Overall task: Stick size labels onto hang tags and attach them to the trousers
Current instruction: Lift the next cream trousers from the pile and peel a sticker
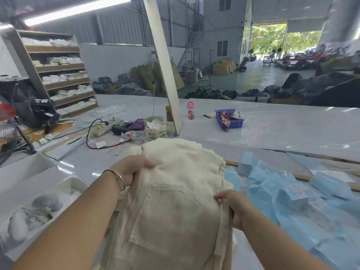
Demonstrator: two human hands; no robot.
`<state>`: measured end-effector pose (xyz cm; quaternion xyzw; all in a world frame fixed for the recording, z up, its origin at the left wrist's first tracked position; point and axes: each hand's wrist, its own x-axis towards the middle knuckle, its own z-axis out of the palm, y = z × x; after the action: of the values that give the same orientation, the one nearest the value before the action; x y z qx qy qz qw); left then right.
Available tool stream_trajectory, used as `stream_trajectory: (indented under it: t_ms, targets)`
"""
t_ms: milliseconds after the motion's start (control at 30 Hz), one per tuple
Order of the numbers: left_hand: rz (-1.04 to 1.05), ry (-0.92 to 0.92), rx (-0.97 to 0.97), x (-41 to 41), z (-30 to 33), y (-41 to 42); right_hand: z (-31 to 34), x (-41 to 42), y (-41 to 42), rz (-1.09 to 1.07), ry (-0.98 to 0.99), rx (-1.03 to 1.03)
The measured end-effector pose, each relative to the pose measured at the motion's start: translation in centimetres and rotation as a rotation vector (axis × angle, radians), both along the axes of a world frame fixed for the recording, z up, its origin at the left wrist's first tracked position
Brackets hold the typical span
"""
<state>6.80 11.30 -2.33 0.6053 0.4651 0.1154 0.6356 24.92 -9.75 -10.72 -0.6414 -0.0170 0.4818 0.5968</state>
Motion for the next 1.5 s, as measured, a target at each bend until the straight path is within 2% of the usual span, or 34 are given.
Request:
stream_trajectory:
  t_ms: [167,233,333,467,600,700,833,1033,1267,1400,1467,1500]
  targets:
    - [-0.039,-0.273,-0.065,0.0,2.4,-3.4,0.5,0.0,-1.8,-0.03,0.037,0.076]
    - [-0.138,-0.429,-0.054,-1.0,2.8,-4.7,0.8,0.2,-3.4,0.02,0.065,0.103]
    - [-0.32,-0.616,-0.155,-3.2,2.9,-6.0,1.1,0.3,-6.4,0.154,0.083,0.264]
    - [-0.13,-0.527,-0.191,-3.9,0.4,-9.1,1.2,0.2,-10.0,0.086,-0.039,0.395]
    - [-0.07,-0.576,-0.179,-3.7,-0.3,-13.5,3.1,0.3,-14.0,0.082,-0.188,0.467]
    - [-0.093,-0.77,-0.173,-3.2,1.0,-17.4,5.7,1.0,-18.5,0.046,-0.307,0.53]
    - [-0.074,-1.067,-0.195,-1.6,1.9,-22.3,8.8,1.9,-25.1,0.05,-0.344,0.626]
    - [-0.008,-1.058,-0.281,2.3,0.4,-30.0,9.7,3.2,-36.3,0.073,-0.38,0.678]
    - [-0.024,-0.878,-0.246,8.4,-1.3,-38.8,7.4,6.7,-50.8,0.021,-0.404,0.606]
    - [-0.18,-0.856,-0.261,10.6,-1.7,-45.1,8.5,10.0,-57.8,0.067,-0.411,0.577]
    - [-0.337,-0.819,-0.401,10.8,-1.7,-48.3,9.5,11.5,-61.0,0.081,-0.42,0.553]
    - [-0.352,-0.843,-0.401,11.0,-2.2,-49.2,10.0,12.3,-62.6,0.085,-0.436,0.535]
